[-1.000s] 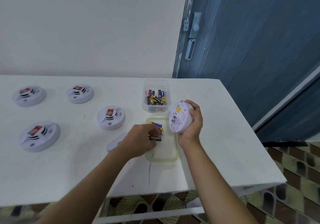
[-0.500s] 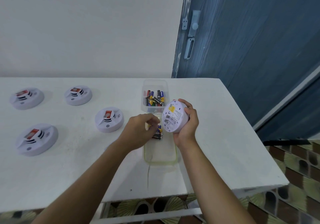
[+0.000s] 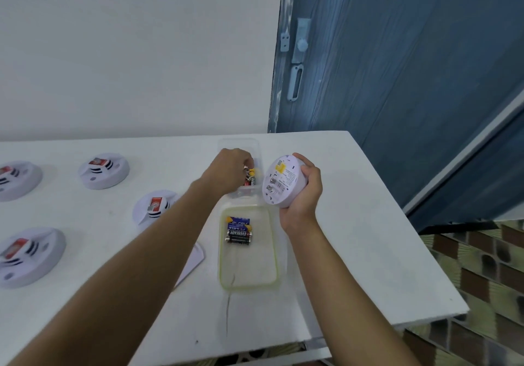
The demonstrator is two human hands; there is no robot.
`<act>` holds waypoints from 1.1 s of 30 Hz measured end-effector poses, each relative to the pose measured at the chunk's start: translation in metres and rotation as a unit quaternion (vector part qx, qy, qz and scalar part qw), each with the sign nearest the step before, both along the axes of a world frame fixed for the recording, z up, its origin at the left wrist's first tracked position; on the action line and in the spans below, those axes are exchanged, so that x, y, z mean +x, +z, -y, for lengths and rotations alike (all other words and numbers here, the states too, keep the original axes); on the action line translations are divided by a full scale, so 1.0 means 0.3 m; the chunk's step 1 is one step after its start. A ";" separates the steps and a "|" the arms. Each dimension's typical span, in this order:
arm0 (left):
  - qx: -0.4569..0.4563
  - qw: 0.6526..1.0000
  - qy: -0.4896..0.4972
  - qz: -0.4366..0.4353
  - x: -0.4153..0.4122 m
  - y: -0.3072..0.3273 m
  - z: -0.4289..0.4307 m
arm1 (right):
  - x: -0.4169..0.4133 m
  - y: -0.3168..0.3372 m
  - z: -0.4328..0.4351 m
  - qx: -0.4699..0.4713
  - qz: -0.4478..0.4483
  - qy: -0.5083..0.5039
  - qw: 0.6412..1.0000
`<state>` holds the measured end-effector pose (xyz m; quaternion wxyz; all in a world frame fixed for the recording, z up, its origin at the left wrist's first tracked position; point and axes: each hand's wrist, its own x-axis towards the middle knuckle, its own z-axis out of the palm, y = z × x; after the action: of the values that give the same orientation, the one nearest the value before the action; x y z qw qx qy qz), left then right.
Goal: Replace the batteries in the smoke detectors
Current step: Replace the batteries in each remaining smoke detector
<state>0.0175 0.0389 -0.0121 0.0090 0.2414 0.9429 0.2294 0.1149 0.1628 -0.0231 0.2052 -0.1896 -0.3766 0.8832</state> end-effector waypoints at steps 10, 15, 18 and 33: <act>-0.132 0.990 -0.040 0.019 -0.097 -0.038 -0.030 | -0.037 -0.009 -0.057 -0.021 -0.014 0.013 1.000; 0.052 0.999 0.016 0.006 -0.036 -0.006 -0.042 | -0.045 -0.015 -0.059 -0.050 -0.031 0.019 0.998; 0.200 0.978 0.058 -0.009 0.042 0.039 -0.040 | -0.048 -0.014 -0.051 -0.055 -0.040 0.018 0.998; 0.335 0.938 0.040 0.074 0.282 0.084 -0.003 | -0.003 0.031 0.008 -0.065 -0.078 0.033 0.994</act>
<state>0.1022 0.0398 0.0130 -0.0117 0.1750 0.8169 0.5495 0.1140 0.1606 -0.0138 0.1919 -0.1204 -0.3076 0.9242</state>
